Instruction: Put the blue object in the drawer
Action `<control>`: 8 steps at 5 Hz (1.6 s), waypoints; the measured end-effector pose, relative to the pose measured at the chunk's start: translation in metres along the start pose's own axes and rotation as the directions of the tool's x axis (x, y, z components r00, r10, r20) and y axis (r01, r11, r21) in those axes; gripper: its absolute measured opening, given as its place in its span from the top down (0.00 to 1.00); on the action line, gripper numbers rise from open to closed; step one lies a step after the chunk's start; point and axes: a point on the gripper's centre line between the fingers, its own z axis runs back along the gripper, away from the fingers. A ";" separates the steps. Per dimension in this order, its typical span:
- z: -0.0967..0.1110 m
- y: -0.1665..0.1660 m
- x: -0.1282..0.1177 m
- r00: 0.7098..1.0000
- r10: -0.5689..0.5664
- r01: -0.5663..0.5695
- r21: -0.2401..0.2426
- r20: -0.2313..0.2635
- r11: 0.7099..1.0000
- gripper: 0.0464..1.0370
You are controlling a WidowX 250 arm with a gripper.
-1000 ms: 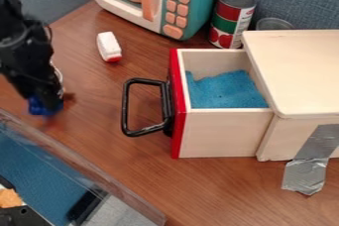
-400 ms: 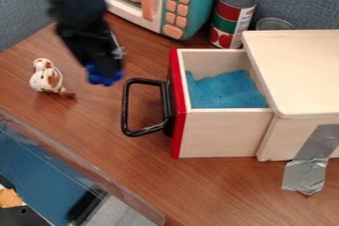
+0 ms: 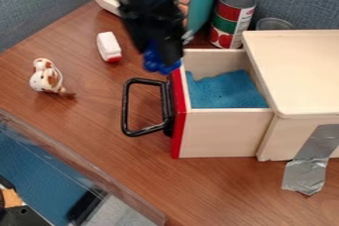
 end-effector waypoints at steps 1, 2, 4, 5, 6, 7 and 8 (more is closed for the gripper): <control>-0.007 -0.008 0.014 1.000 -0.023 0.023 -0.006 -0.012 1.000 0.31; -0.015 -0.014 0.023 0.998 -0.054 0.054 0.005 -0.020 0.999 0.31; -0.031 -0.013 0.030 0.998 -0.053 0.053 -0.002 -0.024 0.999 0.31; -0.035 -0.014 0.032 0.998 -0.051 0.051 -0.012 -0.020 0.999 0.31; -0.035 -0.017 0.035 0.999 -0.049 0.049 -0.029 0.002 0.998 0.25; -0.032 -0.021 0.033 0.998 -0.054 0.055 -0.044 0.016 0.998 0.03; -0.022 -0.018 0.024 0.998 -0.052 0.053 -0.030 0.033 0.998 0.03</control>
